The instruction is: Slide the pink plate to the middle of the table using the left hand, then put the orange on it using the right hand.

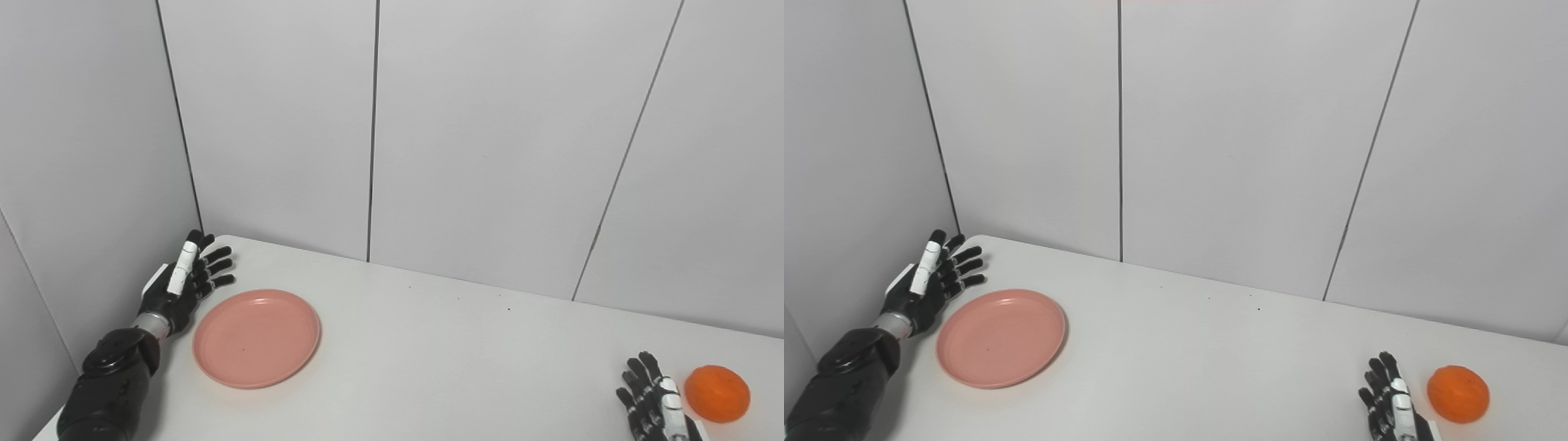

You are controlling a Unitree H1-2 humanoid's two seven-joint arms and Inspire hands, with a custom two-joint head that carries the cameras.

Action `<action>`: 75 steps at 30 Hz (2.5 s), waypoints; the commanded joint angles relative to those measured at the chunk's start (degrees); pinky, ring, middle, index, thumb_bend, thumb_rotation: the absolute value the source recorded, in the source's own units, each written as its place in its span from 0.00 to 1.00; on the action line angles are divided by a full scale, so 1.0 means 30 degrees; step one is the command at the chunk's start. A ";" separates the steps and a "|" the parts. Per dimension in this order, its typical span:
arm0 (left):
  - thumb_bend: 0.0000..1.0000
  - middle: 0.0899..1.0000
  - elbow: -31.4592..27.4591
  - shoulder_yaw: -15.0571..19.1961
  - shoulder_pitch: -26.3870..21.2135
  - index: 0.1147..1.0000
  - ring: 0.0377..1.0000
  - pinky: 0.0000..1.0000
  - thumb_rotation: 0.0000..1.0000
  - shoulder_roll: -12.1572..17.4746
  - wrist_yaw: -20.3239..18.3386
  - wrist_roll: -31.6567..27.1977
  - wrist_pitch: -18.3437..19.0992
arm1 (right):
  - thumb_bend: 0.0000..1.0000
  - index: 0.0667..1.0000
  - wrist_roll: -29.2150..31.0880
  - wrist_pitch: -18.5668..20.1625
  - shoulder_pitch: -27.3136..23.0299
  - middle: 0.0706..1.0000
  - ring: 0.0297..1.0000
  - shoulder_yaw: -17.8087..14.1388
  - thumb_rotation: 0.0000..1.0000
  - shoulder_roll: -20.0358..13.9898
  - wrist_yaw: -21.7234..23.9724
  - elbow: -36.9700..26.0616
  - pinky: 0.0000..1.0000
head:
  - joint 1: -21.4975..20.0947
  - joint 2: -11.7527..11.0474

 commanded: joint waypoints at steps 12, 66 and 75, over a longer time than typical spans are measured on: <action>1.00 0.84 0.1032 -0.0255 -0.0672 0.91 0.82 0.76 0.88 0.0380 -0.1086 -0.0159 -0.1563 | 0.61 0.98 0.0081 0.0266 0.1218 0.97 1.00 0.0116 0.93 -0.0002 0.0243 0.0376 1.00 | 0.0030 0.0256; 0.99 0.93 -1.0589 -0.1374 0.3029 1.00 0.91 0.86 0.92 -0.6478 0.2523 -0.1570 0.4912 | 0.61 0.99 0.0252 0.1196 0.1311 0.97 0.98 0.0400 0.86 0.0032 -0.0104 -0.0623 1.00 | -0.0866 0.1182; 0.98 0.97 -1.0719 -0.1719 0.2890 1.00 0.93 0.89 0.93 -0.7414 0.4049 -0.0781 0.4814 | 0.65 0.99 -0.0256 0.0635 0.1278 0.96 0.98 0.0479 0.84 0.0100 -0.0010 -0.0460 1.00 | -0.1006 0.1327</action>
